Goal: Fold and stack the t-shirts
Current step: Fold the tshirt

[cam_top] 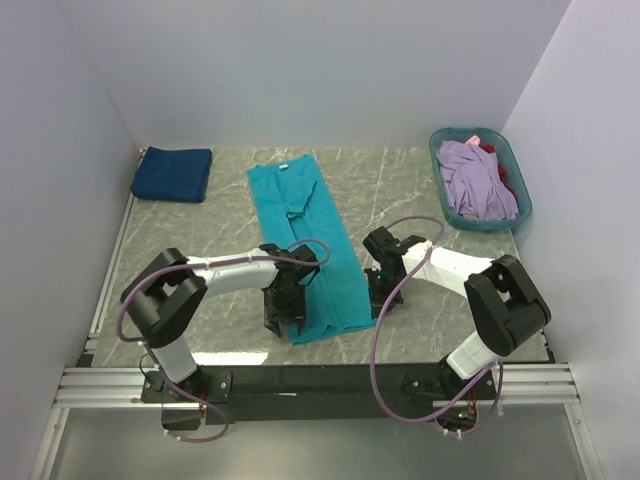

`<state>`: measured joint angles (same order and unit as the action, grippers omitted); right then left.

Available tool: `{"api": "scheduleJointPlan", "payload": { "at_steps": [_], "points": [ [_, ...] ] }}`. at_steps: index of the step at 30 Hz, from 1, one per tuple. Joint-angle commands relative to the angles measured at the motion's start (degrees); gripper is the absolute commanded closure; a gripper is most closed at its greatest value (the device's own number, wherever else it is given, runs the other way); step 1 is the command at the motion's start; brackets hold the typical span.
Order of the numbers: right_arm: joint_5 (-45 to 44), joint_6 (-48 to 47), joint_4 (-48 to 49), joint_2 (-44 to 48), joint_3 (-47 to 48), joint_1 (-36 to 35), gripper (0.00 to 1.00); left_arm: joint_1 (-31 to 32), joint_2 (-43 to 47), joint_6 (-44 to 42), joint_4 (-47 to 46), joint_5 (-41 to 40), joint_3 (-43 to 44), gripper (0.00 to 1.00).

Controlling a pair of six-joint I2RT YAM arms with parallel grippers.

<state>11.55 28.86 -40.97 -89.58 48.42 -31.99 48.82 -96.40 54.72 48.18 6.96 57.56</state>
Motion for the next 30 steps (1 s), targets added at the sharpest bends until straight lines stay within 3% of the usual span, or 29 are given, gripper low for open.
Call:
{"api": "scheduleJointPlan", "payload": {
  "at_steps": [1,12,15,18,19,24,30],
  "points": [
    [0.14,-0.47,0.54,0.02,0.53,0.08,0.95,1.72,-2.47,-0.40,1.30,0.77,2.29,0.44],
    [0.05,-0.30,1.16,0.28,0.09,0.08,0.96,3.48,-6.87,-0.75,1.39,0.42,3.35,0.59],
    [-0.04,-0.21,0.98,0.55,0.18,0.08,1.00,3.56,-6.78,-1.02,1.47,0.51,3.43,0.73],
    [-0.30,-0.39,-0.16,1.60,0.27,-0.09,1.00,3.57,-5.82,-0.93,1.74,0.33,3.35,0.97],
    [0.05,-0.65,-0.42,2.04,0.35,-0.27,1.00,3.57,-5.21,-0.76,2.17,0.33,3.26,0.99],
    [-0.21,-1.62,-5.08,4.85,2.19,-0.71,1.00,3.57,-0.64,-0.93,3.76,0.77,2.21,0.99],
    [-2.40,-2.93,-9.56,3.72,12.03,-0.62,1.00,-0.38,3.75,-2.95,3.15,2.70,3.78,0.99]
  ]
}}
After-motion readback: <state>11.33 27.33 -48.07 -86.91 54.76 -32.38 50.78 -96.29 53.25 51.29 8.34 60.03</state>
